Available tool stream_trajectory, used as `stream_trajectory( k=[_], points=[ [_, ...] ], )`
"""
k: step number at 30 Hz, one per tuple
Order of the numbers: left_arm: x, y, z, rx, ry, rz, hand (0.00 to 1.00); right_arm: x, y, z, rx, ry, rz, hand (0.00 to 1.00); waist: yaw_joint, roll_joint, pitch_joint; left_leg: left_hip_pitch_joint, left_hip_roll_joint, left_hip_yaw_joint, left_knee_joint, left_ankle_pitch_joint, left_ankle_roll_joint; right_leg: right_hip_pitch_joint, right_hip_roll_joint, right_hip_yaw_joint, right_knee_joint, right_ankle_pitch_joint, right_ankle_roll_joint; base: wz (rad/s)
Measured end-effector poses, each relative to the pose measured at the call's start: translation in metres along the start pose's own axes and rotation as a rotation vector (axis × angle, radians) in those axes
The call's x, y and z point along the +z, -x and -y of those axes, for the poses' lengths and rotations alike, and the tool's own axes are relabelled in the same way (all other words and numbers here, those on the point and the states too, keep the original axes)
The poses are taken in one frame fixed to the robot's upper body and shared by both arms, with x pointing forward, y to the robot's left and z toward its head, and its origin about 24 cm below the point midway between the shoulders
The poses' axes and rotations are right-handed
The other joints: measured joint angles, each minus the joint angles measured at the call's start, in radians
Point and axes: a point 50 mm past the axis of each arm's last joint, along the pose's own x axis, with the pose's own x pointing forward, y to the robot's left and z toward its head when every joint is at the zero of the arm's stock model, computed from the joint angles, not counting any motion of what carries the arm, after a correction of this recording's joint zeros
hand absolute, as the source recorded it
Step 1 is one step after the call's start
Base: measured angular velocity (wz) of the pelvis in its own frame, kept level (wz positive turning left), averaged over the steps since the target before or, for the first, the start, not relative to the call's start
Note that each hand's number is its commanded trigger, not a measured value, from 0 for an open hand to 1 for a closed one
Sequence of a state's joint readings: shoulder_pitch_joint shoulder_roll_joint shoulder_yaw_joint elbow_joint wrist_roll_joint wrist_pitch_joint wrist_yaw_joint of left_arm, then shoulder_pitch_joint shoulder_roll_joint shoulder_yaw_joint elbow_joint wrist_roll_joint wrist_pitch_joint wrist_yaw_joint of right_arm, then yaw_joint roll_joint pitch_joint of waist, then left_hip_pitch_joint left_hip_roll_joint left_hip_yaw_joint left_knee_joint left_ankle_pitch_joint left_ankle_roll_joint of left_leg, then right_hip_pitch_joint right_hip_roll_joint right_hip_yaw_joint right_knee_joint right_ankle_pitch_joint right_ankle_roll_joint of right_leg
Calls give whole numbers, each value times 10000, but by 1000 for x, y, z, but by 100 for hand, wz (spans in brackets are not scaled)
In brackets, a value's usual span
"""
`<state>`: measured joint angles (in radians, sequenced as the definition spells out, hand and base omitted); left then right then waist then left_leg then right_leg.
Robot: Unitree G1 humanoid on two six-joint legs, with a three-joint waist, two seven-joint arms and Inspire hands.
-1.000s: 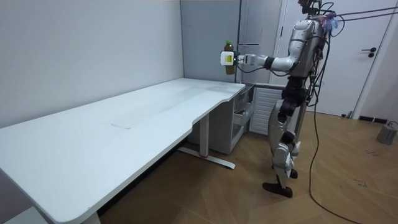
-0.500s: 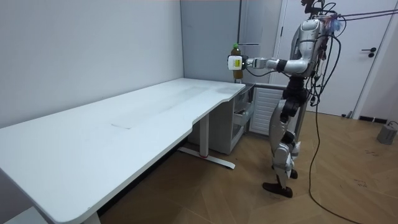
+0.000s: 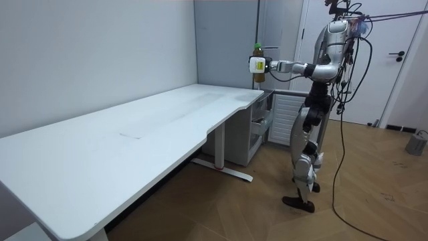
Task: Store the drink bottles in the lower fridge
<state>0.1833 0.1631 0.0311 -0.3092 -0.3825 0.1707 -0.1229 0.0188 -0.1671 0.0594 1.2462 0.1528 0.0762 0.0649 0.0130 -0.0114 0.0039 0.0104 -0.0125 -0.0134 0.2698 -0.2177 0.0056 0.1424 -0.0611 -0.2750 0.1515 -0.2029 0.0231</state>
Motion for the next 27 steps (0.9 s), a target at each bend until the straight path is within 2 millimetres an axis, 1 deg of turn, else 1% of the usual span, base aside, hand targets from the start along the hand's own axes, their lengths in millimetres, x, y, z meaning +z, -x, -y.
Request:
stream_trajectory(
  k=[3, 6, 12, 16, 20, 22, 24, 25, 27],
  points=[
    [-1, 1, 0, -19, 24, -47, 100, 8, -1, -3, 208, 275, 281, 0, 181, -30, -1, -7, -1, -12, 0, -1, 1, 16, -2, -21, 10, 0, 0, 0],
    [-2, 1, 0, -1, 79, -63, 100, 12, -1, -6, 378, 595, 381, 0, 254, -41, -3, 6, -2, -38, 0, -1, 0, 79, 1, -38, 29, 1, -1, 1],
    [-15, 10, 4, 30, 358, -571, 100, 20, -1, -16, 875, 990, 569, 0, 255, -72, 12, 15, -1, -45, 40, -3, 3, 141, 1, -78, 67, 1, 0, 1],
    [-20, 11, 8, -98, 444, -767, 100, 25, -1, -18, 1065, 1242, 783, 0, 258, -136, 51, -52, 4, -81, 46, -9, 6, 111, 0, -152, 93, 1, 0, 5],
    [-21, 11, 10, -183, 652, -811, 100, 41, 1, -23, 1373, 1473, 1438, 0, 249, -183, 13, -178, -2, -55, 68, 11, 28, -57, -15, -129, 172, -2, 1, 0],
    [-29, 11, 12, -235, 704, -1114, 100, 47, 2, -27, 1620, 1660, 1675, 0, 245, -242, -24, -137, -19, -59, 121, 16, 37, -22, -28, -126, 168, -3, 4, 0],
    [-37, 12, 11, -176, 762, -1479, 100, 53, 3, -30, 1869, 1971, 1922, 0, 234, -245, -26, -146, -18, -71, 158, 15, 37, -7, -28, -140, 172, -3, 5, 0],
    [-40, 12, 10, -150, 781, -1593, 100, 55, 4, -31, 1947, 2029, 2005, 0, 232, -245, -25, -151, -18, -80, 165, 15, 37, -9, -26, -148, 172, -3, 5, 3],
    [-46, 13, 10, -156, 776, -1897, 100, 61, 6, -36, 2187, 2211, 2309, 0, 196, -265, 12, -167, -8, -111, 180, 14, 35, -18, -20, -188, 177, -1, 3, 4]
  ],
)
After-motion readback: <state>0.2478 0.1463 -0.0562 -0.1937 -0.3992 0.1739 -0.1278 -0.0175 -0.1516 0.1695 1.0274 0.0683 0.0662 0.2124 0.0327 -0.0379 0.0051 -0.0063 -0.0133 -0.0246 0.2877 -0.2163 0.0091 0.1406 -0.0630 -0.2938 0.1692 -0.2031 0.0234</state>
